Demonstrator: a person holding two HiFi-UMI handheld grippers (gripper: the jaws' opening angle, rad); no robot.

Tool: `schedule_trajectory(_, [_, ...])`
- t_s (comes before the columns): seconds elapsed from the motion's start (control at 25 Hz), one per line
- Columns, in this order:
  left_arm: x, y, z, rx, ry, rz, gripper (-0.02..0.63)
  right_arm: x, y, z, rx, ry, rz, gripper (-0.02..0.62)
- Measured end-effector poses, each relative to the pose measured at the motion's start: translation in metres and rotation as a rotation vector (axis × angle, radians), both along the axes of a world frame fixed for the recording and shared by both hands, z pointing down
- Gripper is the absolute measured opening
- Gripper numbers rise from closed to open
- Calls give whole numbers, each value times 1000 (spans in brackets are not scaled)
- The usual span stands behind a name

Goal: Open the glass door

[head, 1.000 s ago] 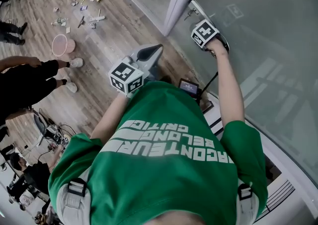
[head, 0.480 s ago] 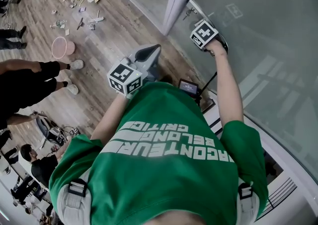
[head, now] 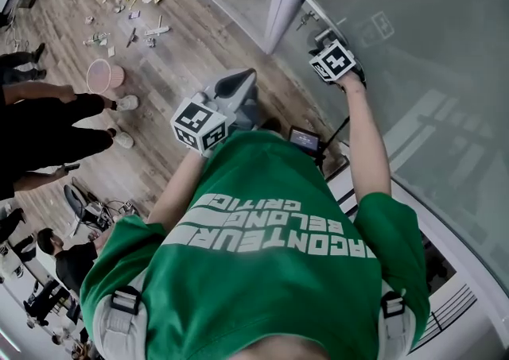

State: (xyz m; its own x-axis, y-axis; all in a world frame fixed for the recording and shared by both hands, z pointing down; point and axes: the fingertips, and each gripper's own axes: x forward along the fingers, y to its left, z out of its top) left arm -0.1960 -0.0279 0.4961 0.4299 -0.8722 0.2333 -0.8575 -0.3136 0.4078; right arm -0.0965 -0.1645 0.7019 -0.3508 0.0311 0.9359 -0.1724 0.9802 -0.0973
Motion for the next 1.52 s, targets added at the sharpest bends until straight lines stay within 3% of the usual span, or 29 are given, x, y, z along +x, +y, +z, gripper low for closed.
schedule_trajectory(0.6, [-12,-12,-10,1,-17,21,11,-27,-3,-7,134,-327,10,-9])
schedule_trajectory(1.2, [8,-44,-13,25,-6,201,11,-27,-1,-7,137,-332,10,-9])
schedule_trajectory(1.52, [0,-62,-21,34,-9,294,11,-26,-5,-15,125,-325,14,-9])
